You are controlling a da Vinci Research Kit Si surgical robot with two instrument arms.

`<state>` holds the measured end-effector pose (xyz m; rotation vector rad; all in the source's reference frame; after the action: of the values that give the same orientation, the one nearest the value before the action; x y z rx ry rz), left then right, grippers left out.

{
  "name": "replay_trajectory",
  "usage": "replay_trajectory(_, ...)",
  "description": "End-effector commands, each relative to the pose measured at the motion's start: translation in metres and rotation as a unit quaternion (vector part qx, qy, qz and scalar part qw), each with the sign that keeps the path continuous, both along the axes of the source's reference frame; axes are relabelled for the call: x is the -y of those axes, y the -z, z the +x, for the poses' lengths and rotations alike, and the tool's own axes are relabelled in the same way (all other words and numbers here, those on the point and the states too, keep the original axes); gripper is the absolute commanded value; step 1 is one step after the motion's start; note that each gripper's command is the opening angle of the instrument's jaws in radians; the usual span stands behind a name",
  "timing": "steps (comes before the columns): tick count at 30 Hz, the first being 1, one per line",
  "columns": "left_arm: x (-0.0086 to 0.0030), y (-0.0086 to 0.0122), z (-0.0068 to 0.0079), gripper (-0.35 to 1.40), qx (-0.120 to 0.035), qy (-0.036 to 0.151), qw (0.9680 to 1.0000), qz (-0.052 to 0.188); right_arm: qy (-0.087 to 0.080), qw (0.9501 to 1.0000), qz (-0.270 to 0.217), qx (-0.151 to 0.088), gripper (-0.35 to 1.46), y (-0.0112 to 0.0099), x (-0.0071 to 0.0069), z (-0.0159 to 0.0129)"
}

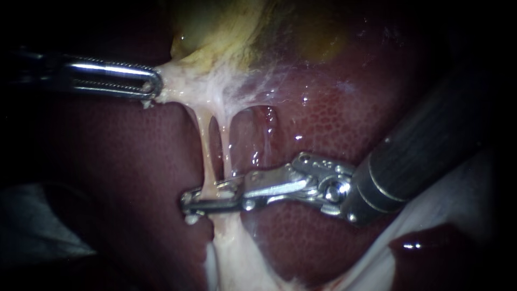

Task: Going back second clip left tube

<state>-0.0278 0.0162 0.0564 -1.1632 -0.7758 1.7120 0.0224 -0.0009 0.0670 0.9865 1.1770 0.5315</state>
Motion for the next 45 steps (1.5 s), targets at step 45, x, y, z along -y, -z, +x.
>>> replay_trajectory(45, 0.0005, -0.0010, -0.0005, -0.35, -0.001, 0.001, 1.0000, -0.003, 0.005, 0.9424, -0.323, 0.089, 0.50, 0.0074, -0.0050, -0.0192)
